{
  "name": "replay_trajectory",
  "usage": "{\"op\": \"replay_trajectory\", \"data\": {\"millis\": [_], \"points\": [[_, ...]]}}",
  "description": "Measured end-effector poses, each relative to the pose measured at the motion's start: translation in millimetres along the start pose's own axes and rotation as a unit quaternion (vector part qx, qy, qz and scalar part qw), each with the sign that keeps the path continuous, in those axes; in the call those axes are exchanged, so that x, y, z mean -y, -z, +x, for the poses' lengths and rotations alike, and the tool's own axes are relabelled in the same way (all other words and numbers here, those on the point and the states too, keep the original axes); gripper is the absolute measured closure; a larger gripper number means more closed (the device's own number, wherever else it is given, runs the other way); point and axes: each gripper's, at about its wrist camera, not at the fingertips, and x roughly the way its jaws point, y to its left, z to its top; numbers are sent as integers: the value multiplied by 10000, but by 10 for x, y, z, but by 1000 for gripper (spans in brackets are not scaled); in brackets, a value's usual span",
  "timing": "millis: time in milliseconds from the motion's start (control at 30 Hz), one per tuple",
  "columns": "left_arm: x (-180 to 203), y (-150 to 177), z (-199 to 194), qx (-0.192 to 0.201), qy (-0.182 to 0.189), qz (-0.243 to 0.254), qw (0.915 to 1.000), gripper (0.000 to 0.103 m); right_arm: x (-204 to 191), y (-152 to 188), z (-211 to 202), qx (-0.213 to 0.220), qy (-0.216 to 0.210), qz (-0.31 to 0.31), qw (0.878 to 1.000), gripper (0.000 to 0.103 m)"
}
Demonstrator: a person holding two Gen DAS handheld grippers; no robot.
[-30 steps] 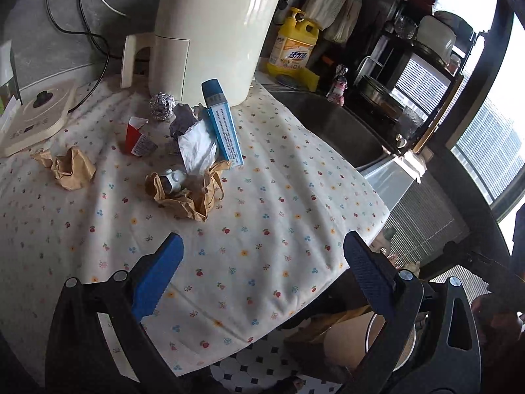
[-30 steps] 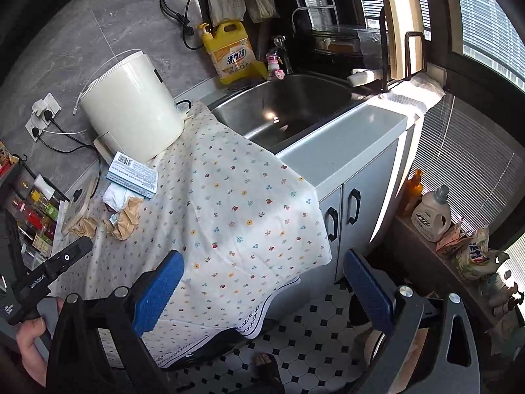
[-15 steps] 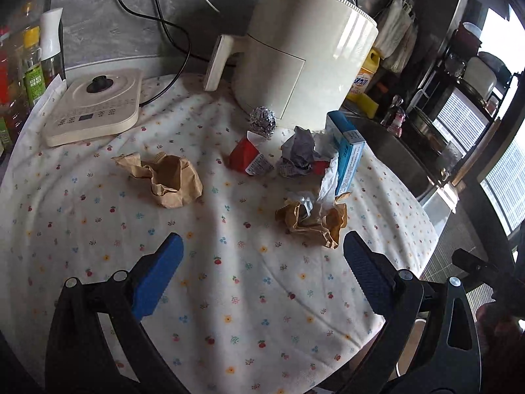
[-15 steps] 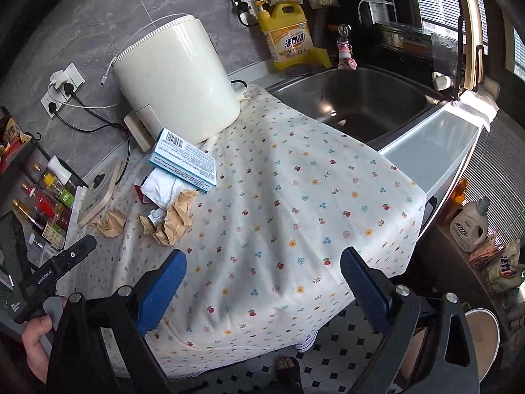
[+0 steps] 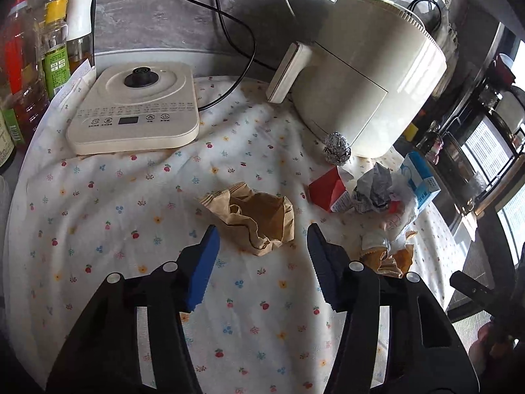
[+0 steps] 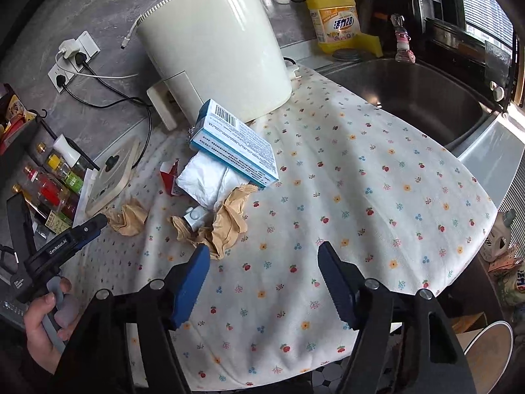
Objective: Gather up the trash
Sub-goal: 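Grasp the brown paper scrap with the left tool while the right tool grasps another brown scrap, then carry both brown scraps down to the white bin and open both tools over it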
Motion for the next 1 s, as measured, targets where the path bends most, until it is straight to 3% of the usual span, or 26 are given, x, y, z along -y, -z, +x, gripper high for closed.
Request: {"op": "replay_trajectory", "data": {"millis": [200, 333, 467, 533, 600, 700, 1000], "points": [[-110, -29, 195, -150, -84, -119, 9998, 63, -193, -76, 219, -182, -113, -213, 9995, 45], [-153, 2, 292, -292, -65, -174, 9994, 93, -293, -110, 373, -311, -181, -340, 9988, 50], [-122, 26, 222, -203, -52, -143, 9997, 95, -316, -120, 545, -474, -251, -329, 9980, 55], [-102, 33, 144, -116, -73, -107, 9998, 96, -312, -118, 641, -588, -317, -277, 9974, 63], [-88, 46, 60, -52, -72, -116, 9999, 96, -312, -108, 698, -733, -552, -265, 9954, 83], [-52, 73, -68, 37, -95, -119, 9999, 96, -382, -85, 629, -750, -613, -481, 9941, 96], [282, 301, -359, 171, -45, -89, 9998, 96, -150, 95, 231, -691, -739, -533, 9934, 98]]}}
